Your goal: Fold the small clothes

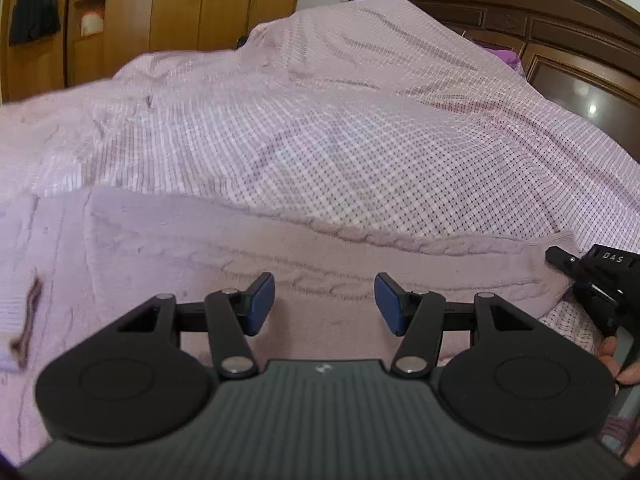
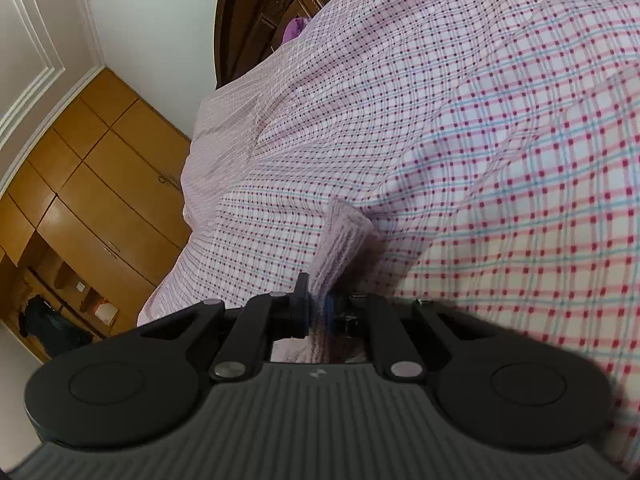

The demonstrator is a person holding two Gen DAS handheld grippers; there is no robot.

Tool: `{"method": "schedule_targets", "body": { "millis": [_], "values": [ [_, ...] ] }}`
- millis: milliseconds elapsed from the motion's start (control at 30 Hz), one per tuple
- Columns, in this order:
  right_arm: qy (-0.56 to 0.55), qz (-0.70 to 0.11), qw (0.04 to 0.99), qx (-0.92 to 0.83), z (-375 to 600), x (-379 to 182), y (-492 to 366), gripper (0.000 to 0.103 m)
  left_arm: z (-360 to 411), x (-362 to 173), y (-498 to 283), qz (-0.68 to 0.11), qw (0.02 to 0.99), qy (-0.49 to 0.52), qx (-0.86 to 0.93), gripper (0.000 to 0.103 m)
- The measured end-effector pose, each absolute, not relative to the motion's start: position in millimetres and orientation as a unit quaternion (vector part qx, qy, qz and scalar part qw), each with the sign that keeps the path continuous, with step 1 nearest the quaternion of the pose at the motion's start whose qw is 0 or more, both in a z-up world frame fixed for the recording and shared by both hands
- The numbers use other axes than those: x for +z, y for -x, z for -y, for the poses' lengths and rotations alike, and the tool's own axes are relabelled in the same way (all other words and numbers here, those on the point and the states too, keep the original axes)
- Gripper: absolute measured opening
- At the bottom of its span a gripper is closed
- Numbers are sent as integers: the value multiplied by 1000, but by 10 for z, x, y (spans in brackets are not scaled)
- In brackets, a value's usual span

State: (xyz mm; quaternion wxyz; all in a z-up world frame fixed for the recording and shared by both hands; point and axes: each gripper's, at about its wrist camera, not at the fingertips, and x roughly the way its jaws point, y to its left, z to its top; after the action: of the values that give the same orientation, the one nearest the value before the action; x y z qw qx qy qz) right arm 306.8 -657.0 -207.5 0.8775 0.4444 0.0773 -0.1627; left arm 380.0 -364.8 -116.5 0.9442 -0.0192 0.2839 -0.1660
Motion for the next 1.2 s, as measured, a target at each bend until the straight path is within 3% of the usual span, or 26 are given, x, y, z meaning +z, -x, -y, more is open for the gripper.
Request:
{"method": "schedule_targets", "body": {
  "millis": [433,767,1200],
  "values": [
    [-391,-83,904,-152,6292,-1778,-3114,8,3443,-1077,-3696,-272,949,2,-157,57],
    [-183,-136,962,-151,5460,-1326,-3443,7,3473,-940,-3686,-257,955,6,-149,57],
    [-140,-166,970,-113,4881,-1177,-3511,7,3332,-729,-3629,-234,961,6,-149,58]
  ]
}}
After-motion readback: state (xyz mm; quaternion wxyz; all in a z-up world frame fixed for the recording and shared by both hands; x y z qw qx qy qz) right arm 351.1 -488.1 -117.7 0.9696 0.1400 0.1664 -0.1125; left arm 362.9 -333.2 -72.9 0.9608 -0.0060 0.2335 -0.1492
